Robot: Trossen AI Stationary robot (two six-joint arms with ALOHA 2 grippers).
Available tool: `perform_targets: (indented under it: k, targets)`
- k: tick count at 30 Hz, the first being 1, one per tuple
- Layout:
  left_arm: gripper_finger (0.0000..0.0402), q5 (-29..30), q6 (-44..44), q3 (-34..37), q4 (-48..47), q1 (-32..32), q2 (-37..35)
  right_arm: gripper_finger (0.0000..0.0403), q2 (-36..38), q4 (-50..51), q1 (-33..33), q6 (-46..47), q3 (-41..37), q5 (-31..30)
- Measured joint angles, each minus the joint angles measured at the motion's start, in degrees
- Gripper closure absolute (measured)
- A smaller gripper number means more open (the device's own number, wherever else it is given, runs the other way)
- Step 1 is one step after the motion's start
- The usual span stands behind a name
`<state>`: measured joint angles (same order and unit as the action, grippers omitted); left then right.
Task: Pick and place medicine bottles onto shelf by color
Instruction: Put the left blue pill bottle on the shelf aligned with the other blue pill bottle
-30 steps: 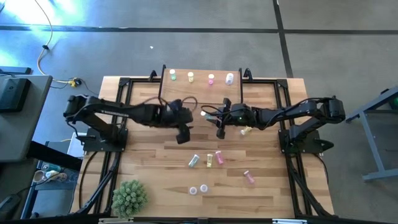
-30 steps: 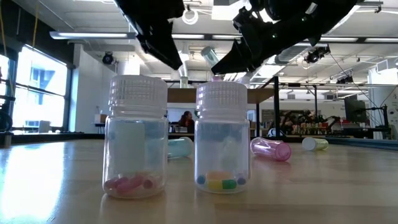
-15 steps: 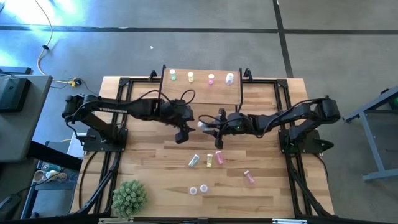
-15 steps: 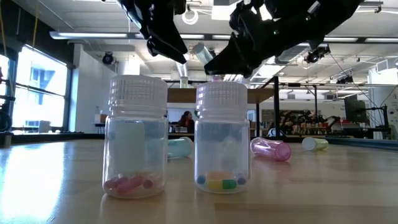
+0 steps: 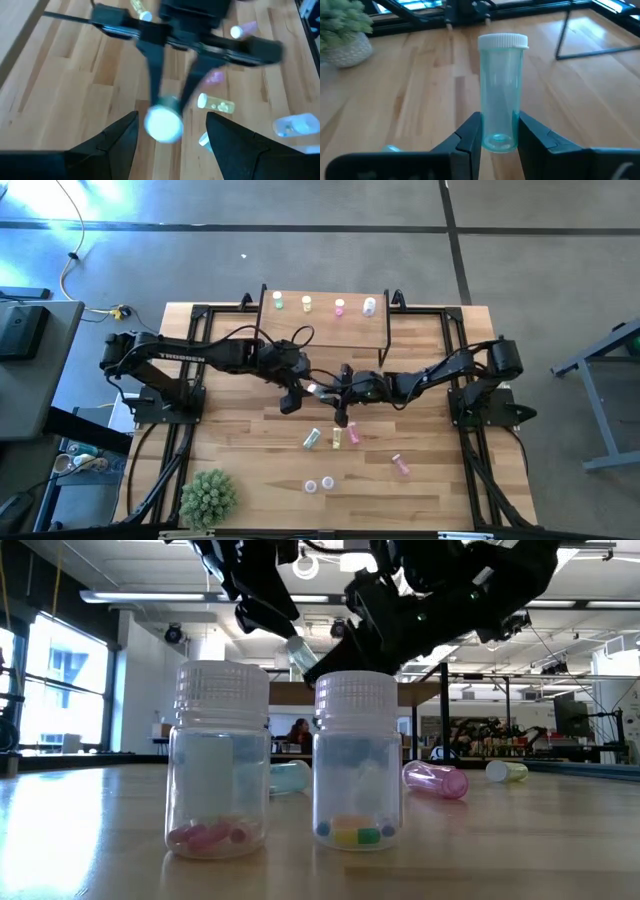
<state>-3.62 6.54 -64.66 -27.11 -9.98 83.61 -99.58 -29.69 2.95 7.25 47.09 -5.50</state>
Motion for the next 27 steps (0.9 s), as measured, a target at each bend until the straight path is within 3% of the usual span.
perform_targets:
  k: [14,27]
  targets:
    - [0.0179,-0.6,1.4,-0.1,-5.1,0.0,0.1,0.0319,-0.6,1.6,1.3,-1.8,3.3,-3.5]
    - [0.0183,-0.7,1.8,-0.1,-3.5,0.0,0.1,0.0319,-0.6,0.8,1.3,-1.7,3.3,-3.3]
